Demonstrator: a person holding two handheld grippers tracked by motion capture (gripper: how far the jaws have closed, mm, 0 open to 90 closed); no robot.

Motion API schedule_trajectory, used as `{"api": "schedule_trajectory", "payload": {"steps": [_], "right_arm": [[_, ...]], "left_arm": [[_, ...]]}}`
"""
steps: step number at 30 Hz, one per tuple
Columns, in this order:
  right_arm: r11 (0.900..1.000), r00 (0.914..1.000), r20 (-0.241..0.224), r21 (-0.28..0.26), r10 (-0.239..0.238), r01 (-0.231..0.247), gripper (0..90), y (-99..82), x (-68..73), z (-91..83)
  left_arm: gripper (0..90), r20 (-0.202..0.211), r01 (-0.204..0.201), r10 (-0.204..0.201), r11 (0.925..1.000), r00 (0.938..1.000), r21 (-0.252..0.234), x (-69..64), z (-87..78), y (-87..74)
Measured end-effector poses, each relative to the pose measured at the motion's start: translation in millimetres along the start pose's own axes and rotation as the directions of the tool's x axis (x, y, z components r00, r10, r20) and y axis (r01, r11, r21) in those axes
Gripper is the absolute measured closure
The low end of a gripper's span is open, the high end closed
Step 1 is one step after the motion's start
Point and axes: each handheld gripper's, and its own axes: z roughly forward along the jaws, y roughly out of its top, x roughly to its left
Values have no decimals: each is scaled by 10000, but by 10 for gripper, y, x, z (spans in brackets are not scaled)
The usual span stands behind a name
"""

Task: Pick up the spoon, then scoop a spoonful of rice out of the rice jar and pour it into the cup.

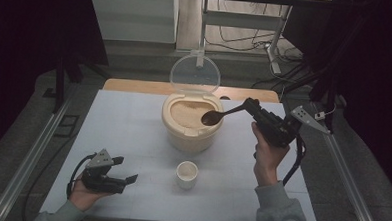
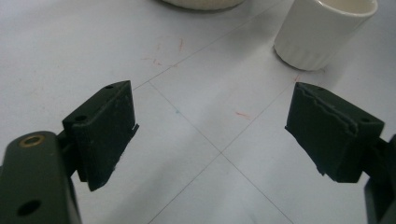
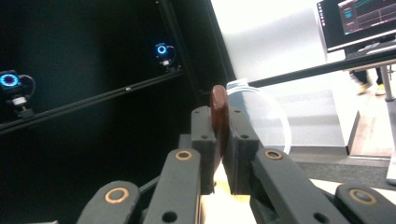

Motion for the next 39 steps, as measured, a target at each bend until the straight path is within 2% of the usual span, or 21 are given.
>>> {"api": "schedule_trajectory", "payload": {"steps": [6,12,16,18,22,27,30,33,37,38,39], "right_arm": [[9999,9997,247,140,34,-38,833,12,-47,204],[9995,9986,511,267,-158,145,832,25,-81,361],[9994,9968,750,261,-265,246,833,35,-87,440],[9978,9940,941,393,-561,526,833,42,-84,471],[9954,9879,1304,557,-844,777,833,39,-88,536],[9872,9772,1627,1046,-1362,1202,833,1,-73,612],[9790,9672,1774,1249,-1818,1611,833,-8,-35,630],[9644,9531,1925,1708,-2335,2018,833,-36,-3,667],[9343,9283,2029,2437,-3116,2603,832,-131,38,773],[9299,9264,2001,2548,-3191,2653,832,-158,42,800],[9300,9275,1985,2570,-3169,2628,832,-180,41,824]], "left_arm": [[154,-33,-50,50,10000,10000,21,-10,-12,-7],[151,-50,85,-84,10000,10000,52,14,-23,-23],[148,-20,37,-36,10000,10000,91,1,-19,-20],[148,-13,40,-40,9999,10000,94,-3,-20,-18],[147,38,70,-70,9998,10000,194,-1,-3,-23],[146,67,59,-60,9997,10000,227,-6,5,-24],[147,55,60,-61,9997,10000,237,0,5,-25],[147,62,37,-39,9997,10000,256,-10,9,-23],[147,79,18,-20,9996,10000,276,-14,15,-22],[148,81,21,-23,9996,10000,280,-14,16,-23],[148,83,27,-29,9996,10000,292,-12,17,-24]]}}
